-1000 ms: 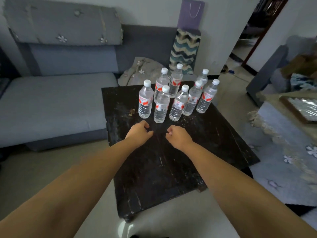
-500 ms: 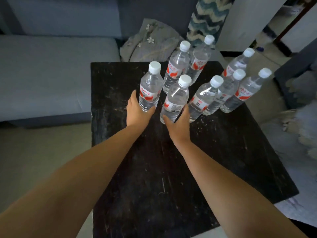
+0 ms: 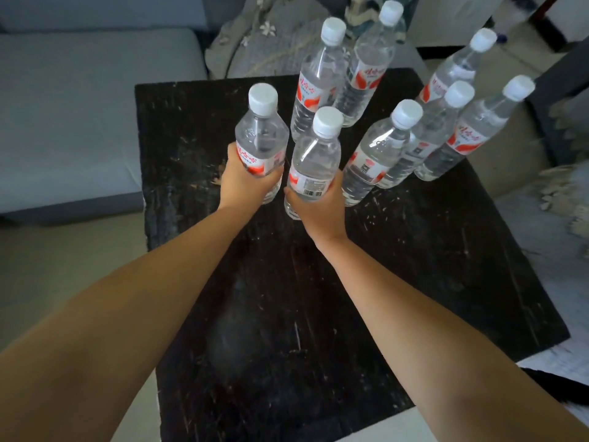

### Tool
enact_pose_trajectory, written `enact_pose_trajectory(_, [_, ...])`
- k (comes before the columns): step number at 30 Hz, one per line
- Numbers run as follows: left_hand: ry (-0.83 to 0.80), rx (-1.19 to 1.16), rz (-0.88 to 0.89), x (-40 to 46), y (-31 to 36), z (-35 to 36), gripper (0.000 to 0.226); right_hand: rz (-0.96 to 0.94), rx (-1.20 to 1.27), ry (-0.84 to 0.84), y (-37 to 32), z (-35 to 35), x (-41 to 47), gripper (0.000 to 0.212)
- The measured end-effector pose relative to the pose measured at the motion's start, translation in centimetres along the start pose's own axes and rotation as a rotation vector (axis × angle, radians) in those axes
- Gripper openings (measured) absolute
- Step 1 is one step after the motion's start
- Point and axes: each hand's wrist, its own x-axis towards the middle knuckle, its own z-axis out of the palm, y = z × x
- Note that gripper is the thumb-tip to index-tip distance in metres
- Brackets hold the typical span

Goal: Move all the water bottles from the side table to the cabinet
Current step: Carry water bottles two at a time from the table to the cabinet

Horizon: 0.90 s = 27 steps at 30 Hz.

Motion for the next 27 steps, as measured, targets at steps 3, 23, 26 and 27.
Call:
enact_pose_trajectory(3, [-0.078,-0.007,-0.006,-2.9,-0.7,-0.9,0.078,0.005,-0.003,-0.05,0.3,-0.6,-2.4,0.074])
enact_pose_trajectory(23, [-0.664,0.196,-0.02,-27.3,1.2,0.3,0.05,0.147,-0.22,0.191,-1.7,-17.2,-27.8,0.047])
enact_pose_trajectory(26, [-0.83,0.209,0.077,-32.4,3.4,4.0,0.039,0.203,-0.201,0.311,-2.0,-23.2,-32.6,0.058])
enact_pose_trajectory(27, [-0.88,0.207,0.096,-34.2,3.9,5.2,0.043,0.22,-0.19,0.344,-2.0,-25.1,-34.3,0.059])
